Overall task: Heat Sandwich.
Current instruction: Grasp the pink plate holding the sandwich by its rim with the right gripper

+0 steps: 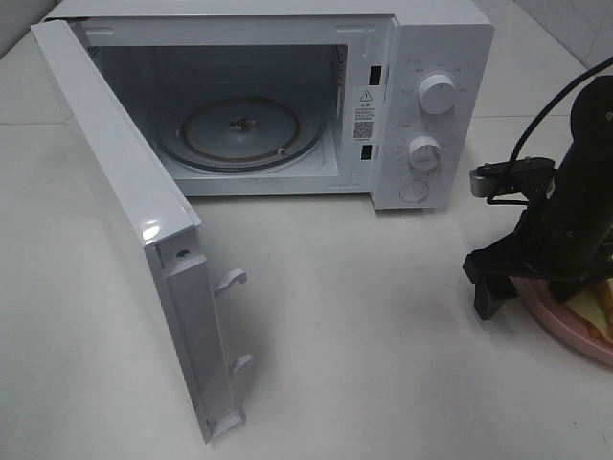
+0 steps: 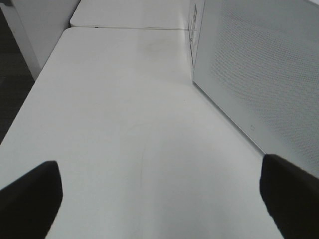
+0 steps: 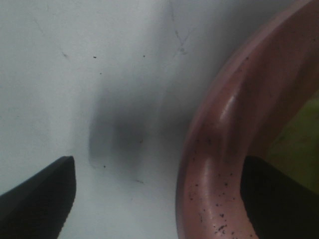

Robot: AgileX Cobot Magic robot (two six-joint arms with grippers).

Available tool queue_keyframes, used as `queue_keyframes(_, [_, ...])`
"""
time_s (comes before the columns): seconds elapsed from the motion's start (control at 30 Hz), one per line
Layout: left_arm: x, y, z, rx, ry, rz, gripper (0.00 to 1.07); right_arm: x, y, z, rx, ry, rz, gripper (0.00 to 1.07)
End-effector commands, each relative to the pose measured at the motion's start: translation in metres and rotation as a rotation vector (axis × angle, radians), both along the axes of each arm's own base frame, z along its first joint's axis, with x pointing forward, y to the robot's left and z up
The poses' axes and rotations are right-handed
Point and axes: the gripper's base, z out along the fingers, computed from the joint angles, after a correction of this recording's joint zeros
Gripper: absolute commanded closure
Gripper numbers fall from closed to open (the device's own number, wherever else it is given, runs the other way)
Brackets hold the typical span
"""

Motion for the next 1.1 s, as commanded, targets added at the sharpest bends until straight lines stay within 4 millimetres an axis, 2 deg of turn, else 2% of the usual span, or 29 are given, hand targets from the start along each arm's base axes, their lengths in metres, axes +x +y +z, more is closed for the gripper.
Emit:
queue_keyframes(0.03, [-0.0042, -0.0003, -0.0007, 0.002, -0.028, 0.001, 0.03, 0.0007, -0.0013, -0.0002, 0.001, 0.000, -0.006, 0.23])
queue_keyframes(0.17, [-0.0042, -0.0003, -0.0007, 0.002, -0.028, 0.001, 0.03, 0.0008, -0.0014, -0.0002, 0.000, 0.000, -0.005, 0.27])
queue_keyframes(0.2, [-0.0042, -0.0003, -0.0007, 0.002, -0.028, 0.001, 0.03, 0.0008, -0.0014, -0.0002, -0.001, 0.000, -0.004, 0.30])
queue_keyframes(0.3, [-0.0042, -0.0003, -0.0007, 0.002, -0.028, 0.001, 0.03, 0.0009, -0.0018, -0.0002, -0.005, -0.002, -0.004, 0.49])
queue_keyframes(0.33, [-0.0042, -0.0003, -0.0007, 0.002, -0.028, 0.001, 0.03, 0.0009, -0.0018, -0.0002, -0.005, -0.002, -0.004, 0.49])
queue_keyframes(0.37, [-0.0042, -0.0003, -0.0007, 0.002, -0.028, 0.001, 0.03, 0.0009, -0.0018, -0.0002, -0.004, -0.002, -0.012, 0.62])
queue_keyframes(0.43, [-0.0042, -0.0003, -0.0007, 0.002, -0.028, 0.001, 0.03, 0.0010, -0.0020, -0.0002, -0.007, -0.002, -0.012, 0.79])
queue_keyframes(0.47, [-0.0042, -0.0003, -0.0007, 0.002, -0.028, 0.001, 0.03, 0.0010, -0.0020, -0.0002, -0.007, -0.002, -0.012, 0.79])
queue_keyframes(0.5, [-0.0042, -0.0003, -0.0007, 0.002, -0.028, 0.001, 0.03, 0.0011, -0.0025, -0.0002, -0.012, -0.003, -0.006, 0.86])
queue_keyframes(0.53, [-0.0042, -0.0003, -0.0007, 0.002, -0.028, 0.001, 0.03, 0.0012, -0.0033, -0.0002, -0.022, -0.005, 0.007, 1.02])
queue_keyframes(0.57, [-0.0042, -0.0003, -0.0007, 0.002, -0.028, 0.001, 0.03, 0.0013, -0.0036, -0.0002, -0.025, -0.005, 0.010, 1.07])
queue_keyframes(1.1, [-0.0042, -0.0003, -0.0007, 0.002, -0.028, 0.001, 0.03, 0.0022, -0.0063, 0.0000, -0.055, -0.015, 0.017, 1.07])
